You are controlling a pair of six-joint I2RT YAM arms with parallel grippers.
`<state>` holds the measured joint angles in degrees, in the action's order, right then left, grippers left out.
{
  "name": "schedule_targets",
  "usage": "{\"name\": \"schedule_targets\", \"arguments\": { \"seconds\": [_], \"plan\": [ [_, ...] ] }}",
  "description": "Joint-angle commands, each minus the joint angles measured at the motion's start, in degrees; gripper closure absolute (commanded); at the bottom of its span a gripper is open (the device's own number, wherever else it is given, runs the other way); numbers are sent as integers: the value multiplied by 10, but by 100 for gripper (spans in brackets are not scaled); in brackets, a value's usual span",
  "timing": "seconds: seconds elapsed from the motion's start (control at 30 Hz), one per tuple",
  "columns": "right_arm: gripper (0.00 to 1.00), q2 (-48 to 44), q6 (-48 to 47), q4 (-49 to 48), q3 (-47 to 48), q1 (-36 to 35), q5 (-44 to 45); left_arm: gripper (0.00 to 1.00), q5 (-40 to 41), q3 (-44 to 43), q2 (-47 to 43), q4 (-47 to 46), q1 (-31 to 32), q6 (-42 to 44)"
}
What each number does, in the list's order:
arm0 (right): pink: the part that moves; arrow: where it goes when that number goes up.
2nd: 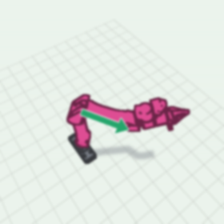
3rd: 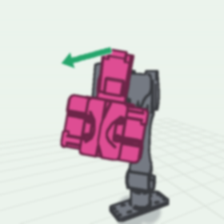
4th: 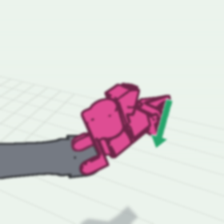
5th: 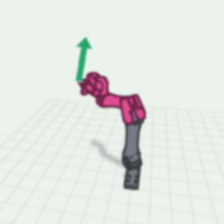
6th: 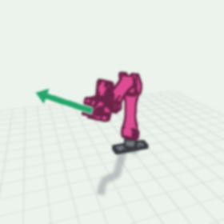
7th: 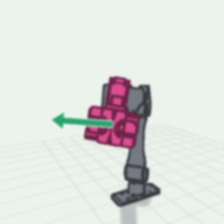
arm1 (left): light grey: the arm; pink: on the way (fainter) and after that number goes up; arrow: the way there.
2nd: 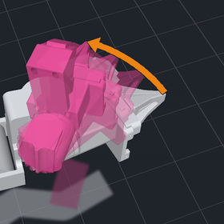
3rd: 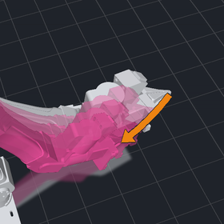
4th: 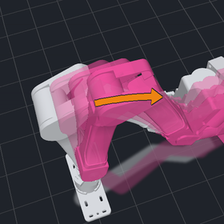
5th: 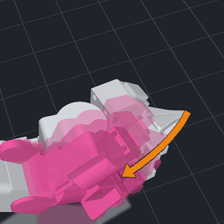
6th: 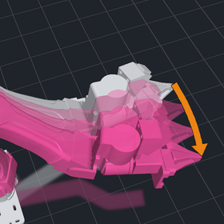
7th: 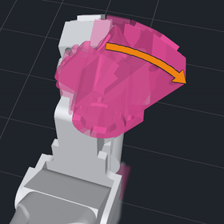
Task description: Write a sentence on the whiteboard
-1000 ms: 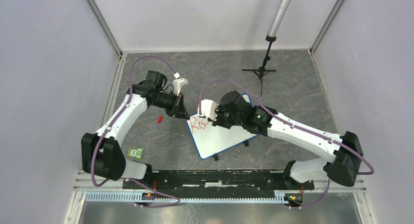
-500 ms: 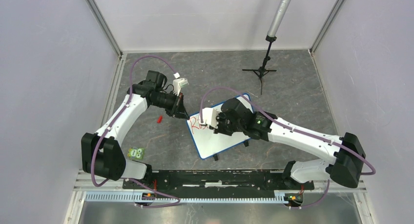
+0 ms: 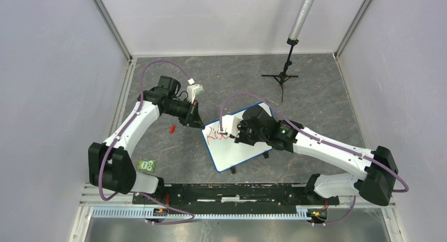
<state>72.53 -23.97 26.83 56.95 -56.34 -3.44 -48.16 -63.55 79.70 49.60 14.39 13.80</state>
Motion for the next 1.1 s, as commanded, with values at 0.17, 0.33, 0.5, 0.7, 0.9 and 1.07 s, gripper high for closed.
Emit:
{"name": "schedule_targets", "arguments": {
  "seconds": [0.17,0.33,0.5,0.7,0.9,1.07],
  "plan": [
    [100,-33,-12,14,40,13,7,98,12,-31,11,4,6,31],
    [100,-51,-11,19,22,26,-4,97,15,-22,5,-9,6,23],
    [100,-59,-10,13,7,28,-1,97,14,-23,4,-9,6,22],
    [100,-52,-9,8,1,28,0,97,14,-22,2,-9,6,22],
    [100,-43,-8,-3,-9,27,3,97,14,-21,1,-9,6,22],
    [100,-34,-8,-10,-16,28,20,97,14,-21,1,-9,6,21]
  ]
}}
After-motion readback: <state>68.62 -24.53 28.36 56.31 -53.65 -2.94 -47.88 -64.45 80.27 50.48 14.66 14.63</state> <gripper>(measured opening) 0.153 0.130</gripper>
